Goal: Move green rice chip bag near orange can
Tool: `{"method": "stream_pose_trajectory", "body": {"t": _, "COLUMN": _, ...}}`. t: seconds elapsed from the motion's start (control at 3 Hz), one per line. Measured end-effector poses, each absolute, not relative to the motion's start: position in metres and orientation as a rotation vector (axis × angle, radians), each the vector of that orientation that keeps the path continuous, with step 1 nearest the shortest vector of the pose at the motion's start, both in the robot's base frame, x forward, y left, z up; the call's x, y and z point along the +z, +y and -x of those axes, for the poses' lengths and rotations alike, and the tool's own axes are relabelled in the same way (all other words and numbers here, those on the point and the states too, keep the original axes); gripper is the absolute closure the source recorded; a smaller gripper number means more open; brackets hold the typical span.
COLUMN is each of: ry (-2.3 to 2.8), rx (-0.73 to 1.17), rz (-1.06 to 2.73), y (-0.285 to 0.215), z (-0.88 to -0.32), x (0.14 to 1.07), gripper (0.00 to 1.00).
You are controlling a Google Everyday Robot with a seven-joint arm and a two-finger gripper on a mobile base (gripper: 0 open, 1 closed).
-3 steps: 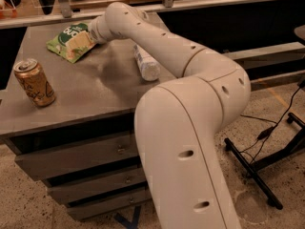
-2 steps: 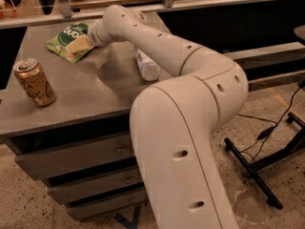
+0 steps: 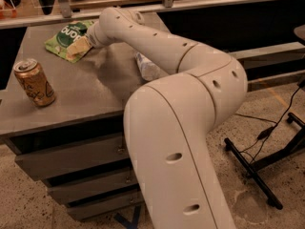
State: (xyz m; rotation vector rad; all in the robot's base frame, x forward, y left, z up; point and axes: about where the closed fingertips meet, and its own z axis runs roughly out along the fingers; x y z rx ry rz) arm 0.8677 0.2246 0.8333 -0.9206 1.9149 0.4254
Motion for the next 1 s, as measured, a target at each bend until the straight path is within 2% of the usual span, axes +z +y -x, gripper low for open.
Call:
{"method": "stream_pose_trajectory", "body": {"t": 0.67, "ry": 1.87, "rx": 0.375, "rz": 0.864, "y": 0.2, "z": -0.868, "x": 0.854, "gripper": 0.88}}
{"method": "stream_pose_trajectory", "body": {"t": 1.0, "ry": 1.833, "rx": 0.348, "rz": 0.821, "y": 0.176, "z": -0.863, "x": 0.876, "gripper": 1.0}}
